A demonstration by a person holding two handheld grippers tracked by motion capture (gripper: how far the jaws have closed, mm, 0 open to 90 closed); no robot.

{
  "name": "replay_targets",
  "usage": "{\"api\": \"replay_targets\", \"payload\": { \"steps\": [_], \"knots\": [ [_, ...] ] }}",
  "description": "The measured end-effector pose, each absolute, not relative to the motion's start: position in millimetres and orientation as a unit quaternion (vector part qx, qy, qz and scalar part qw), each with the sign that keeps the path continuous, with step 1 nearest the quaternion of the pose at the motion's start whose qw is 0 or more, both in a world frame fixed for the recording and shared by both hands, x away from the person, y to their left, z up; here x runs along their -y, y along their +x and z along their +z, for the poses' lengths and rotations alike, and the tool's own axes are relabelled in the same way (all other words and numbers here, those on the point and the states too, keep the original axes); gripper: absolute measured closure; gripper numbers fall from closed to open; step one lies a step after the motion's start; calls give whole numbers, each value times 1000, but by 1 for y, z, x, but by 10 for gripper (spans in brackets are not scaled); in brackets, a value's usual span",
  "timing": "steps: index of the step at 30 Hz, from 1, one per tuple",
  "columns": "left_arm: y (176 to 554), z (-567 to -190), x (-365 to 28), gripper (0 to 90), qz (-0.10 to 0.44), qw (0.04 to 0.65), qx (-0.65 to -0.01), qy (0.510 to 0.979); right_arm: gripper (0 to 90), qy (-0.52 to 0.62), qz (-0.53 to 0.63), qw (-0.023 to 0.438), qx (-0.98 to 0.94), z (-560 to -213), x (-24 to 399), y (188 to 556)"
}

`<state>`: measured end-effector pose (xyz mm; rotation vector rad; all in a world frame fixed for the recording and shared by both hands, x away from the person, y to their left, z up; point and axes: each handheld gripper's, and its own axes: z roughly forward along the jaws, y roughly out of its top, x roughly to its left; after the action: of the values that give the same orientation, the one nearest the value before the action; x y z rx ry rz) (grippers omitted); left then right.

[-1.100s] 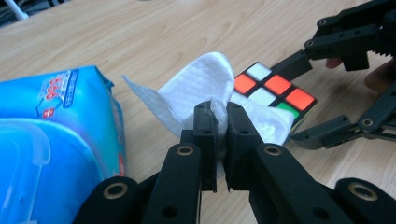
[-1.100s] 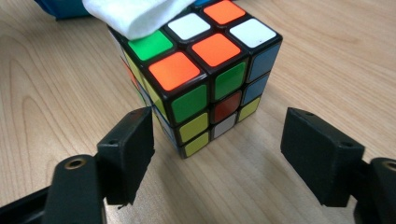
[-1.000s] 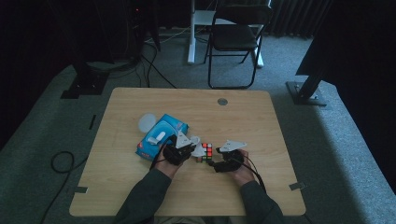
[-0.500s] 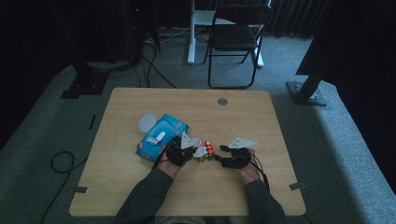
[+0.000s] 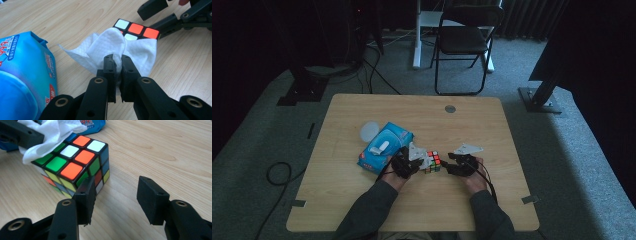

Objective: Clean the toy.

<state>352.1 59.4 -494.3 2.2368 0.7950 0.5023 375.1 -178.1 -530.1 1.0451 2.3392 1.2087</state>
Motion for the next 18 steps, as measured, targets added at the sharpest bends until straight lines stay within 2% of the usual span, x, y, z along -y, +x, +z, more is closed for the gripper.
{"api": "replay_targets", "payload": {
  "steps": [10,18],
  "knots": [
    [354,-495,-61,848,195,335,-309,869,494,357,454,150,-803,-518,173,371],
    [354,-496,-61,844,196,338,-314,865,449,363,464,161,-792,-512,170,370]
  ]
}}
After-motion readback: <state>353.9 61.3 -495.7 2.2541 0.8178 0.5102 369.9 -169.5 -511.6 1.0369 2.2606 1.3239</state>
